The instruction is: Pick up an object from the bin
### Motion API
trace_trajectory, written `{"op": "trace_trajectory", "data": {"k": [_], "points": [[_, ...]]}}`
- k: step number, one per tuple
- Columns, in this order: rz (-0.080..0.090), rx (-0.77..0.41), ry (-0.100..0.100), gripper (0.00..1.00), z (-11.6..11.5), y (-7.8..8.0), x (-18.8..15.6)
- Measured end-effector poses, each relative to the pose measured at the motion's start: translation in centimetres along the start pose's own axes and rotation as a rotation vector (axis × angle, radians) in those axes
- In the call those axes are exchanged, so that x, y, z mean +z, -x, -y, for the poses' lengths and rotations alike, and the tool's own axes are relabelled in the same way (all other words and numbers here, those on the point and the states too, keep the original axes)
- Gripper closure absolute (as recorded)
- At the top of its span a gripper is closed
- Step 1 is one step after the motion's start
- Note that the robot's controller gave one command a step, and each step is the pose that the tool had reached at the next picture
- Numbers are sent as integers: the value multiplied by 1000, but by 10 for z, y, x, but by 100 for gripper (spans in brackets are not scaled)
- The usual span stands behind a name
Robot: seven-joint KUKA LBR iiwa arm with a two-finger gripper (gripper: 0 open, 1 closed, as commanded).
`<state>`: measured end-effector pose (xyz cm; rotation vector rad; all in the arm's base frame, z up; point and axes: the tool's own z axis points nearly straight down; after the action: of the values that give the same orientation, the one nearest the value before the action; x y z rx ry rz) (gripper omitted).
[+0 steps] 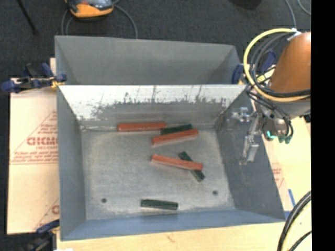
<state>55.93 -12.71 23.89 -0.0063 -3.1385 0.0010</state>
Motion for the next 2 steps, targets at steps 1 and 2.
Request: {"op": "trace_trajectory", "data": {"k": [1, 2], "points": [[8, -4, -1, 0, -1, 1, -5], [12, 63, 0, 0, -59, -4, 60]]}}
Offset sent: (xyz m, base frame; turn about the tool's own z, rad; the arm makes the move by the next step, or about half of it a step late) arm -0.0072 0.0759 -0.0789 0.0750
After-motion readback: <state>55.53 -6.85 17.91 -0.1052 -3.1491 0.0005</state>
